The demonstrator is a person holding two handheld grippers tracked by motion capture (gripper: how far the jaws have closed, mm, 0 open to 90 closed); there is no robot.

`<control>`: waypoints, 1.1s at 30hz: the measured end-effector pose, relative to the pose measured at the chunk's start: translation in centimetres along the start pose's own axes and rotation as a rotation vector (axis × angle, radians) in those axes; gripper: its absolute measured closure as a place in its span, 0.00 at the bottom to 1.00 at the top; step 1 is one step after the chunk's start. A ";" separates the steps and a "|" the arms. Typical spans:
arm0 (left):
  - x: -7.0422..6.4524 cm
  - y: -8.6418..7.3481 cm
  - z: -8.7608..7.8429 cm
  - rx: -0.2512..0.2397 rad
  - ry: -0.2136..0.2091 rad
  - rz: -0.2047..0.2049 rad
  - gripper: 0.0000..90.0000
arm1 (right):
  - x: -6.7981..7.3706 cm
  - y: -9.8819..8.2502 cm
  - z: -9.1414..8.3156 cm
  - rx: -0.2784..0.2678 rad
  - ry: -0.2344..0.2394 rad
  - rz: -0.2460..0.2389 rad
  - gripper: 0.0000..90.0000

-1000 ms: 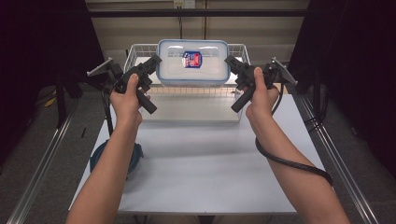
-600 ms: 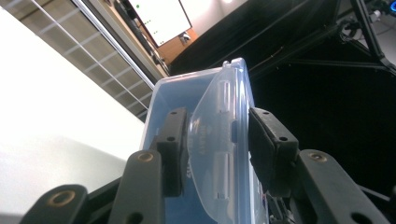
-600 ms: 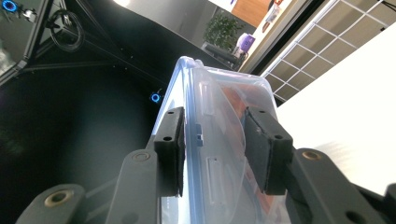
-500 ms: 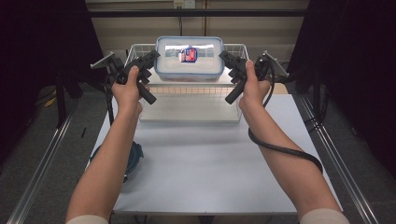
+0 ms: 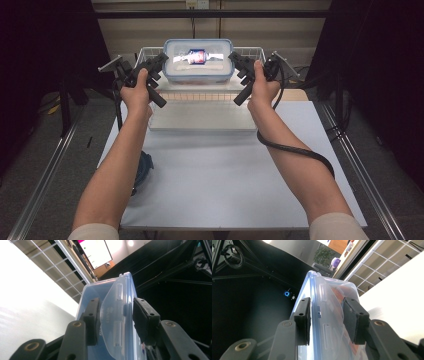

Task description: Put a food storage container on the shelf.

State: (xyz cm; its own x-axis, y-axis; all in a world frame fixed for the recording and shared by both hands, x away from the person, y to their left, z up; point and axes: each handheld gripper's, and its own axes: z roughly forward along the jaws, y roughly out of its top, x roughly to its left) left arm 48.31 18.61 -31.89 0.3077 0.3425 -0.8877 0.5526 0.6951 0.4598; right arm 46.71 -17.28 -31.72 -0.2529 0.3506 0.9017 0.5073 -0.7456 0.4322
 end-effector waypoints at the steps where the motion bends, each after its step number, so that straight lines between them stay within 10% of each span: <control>1: 0.2 0.0 0.0 0.001 0.002 0.004 0.65 | 0.1 0.1 0.2 0.002 -0.006 -0.005 0.66; 33: 1.3 0.9 1.6 0.003 0.125 0.081 0.63 | -1.0 -0.4 2.8 0.013 -0.111 -0.066 0.59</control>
State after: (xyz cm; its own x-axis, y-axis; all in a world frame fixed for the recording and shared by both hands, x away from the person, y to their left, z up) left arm 50.42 18.68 -32.57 0.2529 0.4733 -0.8438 0.5321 0.6604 0.5299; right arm 49.07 -15.75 -32.74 -0.1937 0.4595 0.8668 0.5037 -0.7116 0.4898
